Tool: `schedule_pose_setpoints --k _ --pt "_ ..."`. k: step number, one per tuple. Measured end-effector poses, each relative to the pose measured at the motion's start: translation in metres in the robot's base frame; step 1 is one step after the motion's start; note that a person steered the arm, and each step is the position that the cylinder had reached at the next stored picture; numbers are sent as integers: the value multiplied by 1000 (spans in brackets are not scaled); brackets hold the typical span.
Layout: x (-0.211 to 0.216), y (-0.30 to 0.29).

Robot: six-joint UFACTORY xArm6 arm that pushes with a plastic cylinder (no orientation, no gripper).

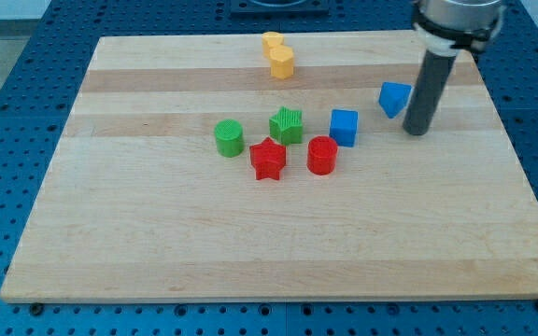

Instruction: Push the blue triangle above the blue cube

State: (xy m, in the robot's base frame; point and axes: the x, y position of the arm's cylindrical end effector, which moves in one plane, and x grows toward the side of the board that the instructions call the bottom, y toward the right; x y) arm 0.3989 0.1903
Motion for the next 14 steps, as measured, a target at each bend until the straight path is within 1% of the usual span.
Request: schedule_pose_setpoints --k 1,4,7,9,11,14 --pt "-18 7" --pt "-41 -33" --pt "-73 -29" --pt "-76 -31" --pt "-93 -41" --pt "-72 -73"
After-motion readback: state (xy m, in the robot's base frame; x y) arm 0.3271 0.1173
